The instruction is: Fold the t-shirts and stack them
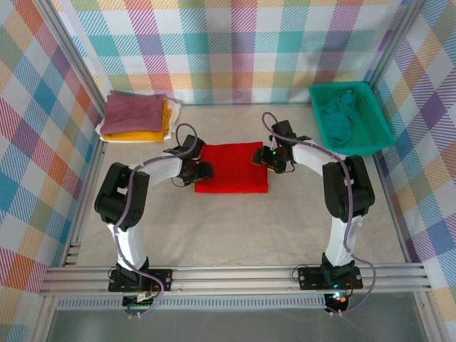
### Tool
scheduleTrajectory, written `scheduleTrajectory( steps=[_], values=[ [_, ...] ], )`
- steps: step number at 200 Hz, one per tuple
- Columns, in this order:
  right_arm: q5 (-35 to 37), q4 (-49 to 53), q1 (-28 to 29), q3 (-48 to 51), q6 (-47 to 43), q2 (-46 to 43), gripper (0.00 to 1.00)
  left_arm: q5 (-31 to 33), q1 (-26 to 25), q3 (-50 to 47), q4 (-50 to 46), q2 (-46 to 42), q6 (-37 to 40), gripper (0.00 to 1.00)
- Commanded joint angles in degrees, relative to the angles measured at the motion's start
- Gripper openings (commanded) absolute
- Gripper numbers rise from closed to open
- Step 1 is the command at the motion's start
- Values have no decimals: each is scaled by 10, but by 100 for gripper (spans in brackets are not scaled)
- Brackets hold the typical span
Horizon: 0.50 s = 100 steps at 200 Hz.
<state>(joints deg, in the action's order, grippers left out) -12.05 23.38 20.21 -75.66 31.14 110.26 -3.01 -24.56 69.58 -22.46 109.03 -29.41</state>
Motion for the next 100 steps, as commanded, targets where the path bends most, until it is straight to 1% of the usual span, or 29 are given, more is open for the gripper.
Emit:
scheduleTrajectory(
  steps=[1,11,24,37,66,91,100],
  values=[
    [-19,-5,-5,-2,-7,2,63,-24,-18,16,50,40,-17,59],
    [-23,-9,-7,1,-6,0,63,-18,-21,21,55,50,-18,54],
    [-25,-12,-10,7,-6,-3,63,-12,-22,27,60,61,-17,44],
    [-27,-11,-13,10,-7,-6,63,-2,-22,38,57,70,-11,27],
    [-35,-14,-26,22,-8,-19,62,25,-14,58,43,73,9,0],
    [-43,-18,-37,32,-13,-36,62,35,12,80,29,63,41,0],
    [-47,-18,-38,33,-18,-44,62,51,22,96,12,60,58,0]
  ],
)
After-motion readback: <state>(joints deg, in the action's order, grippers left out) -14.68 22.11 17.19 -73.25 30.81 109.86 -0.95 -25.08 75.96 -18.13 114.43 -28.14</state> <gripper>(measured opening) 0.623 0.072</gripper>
